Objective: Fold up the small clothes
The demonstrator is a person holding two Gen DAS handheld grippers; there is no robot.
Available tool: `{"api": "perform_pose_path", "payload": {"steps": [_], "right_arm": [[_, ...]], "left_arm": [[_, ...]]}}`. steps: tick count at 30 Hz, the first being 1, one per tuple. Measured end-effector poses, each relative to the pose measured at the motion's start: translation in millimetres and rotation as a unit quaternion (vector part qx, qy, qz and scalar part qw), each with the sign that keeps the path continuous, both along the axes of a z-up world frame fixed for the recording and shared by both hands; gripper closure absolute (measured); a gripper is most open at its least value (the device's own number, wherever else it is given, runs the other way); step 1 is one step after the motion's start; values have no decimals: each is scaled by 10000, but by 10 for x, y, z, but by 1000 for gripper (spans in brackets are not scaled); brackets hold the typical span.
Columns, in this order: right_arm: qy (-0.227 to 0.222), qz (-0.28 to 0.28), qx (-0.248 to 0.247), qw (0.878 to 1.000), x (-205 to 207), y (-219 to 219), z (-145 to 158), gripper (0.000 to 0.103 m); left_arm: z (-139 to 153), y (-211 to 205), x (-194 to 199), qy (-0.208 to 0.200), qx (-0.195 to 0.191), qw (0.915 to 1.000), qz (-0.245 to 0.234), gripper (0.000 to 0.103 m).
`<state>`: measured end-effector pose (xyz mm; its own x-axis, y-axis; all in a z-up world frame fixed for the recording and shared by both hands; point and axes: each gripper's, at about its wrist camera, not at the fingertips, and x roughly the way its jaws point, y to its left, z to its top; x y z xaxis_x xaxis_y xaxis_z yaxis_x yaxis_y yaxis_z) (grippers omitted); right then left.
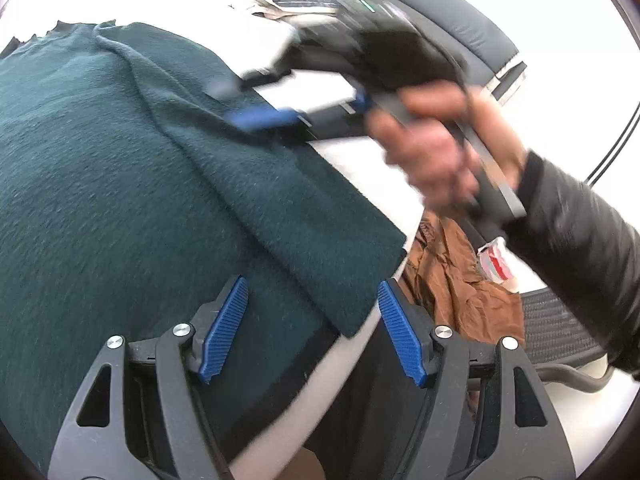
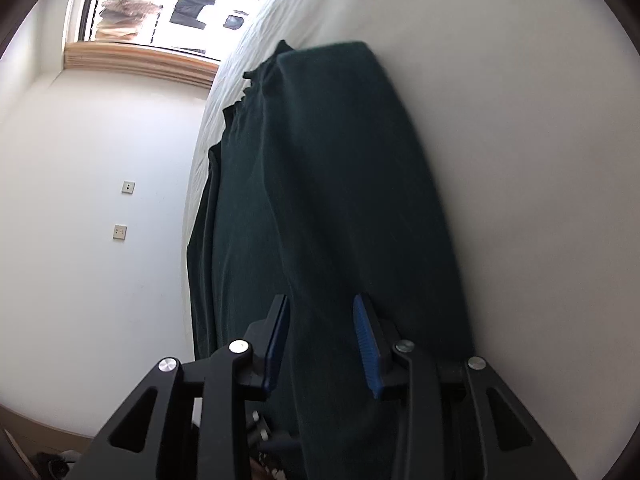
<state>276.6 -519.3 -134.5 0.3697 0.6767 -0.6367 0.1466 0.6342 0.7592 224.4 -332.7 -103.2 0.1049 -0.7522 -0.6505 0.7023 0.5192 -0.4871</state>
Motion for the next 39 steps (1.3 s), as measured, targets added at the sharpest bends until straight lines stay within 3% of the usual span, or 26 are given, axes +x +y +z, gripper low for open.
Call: {"api": "perform_pose_path", "payload": {"steps": [9,15,20,24,30,35,39], "right_arm": [[-7,-501,381,9980,-915,-67,-61,64],[117,-879,-37,9961,-1428,-135,41,65],[-236,-1326,-426,9900,-1825,-145,290,62],[-401,-1555,-637,9850,-1894,-157,368,62],[-219,-1536,-914,9837,-1790,-119,243,62],[-139,-1691,-680,9831,-1809,-176,70,62],[-219,-1579,-637,9852,-1778,-133,61,65]], "left_arm": [[281,758,-28,383,-480,9968,516,36],[448,1344,-33,455,-736,9927,842,36],[556,1785,-71,446,-867,9889,1119,36],[650,2090,-146,476,-1019,9832,1436,36],[737,2646,-144,487,-1219,9716,1968,36],[701,3019,-149,572,-1242,9646,2256,36],[666,3084,-174,630,-1233,9630,2313,36]]}}
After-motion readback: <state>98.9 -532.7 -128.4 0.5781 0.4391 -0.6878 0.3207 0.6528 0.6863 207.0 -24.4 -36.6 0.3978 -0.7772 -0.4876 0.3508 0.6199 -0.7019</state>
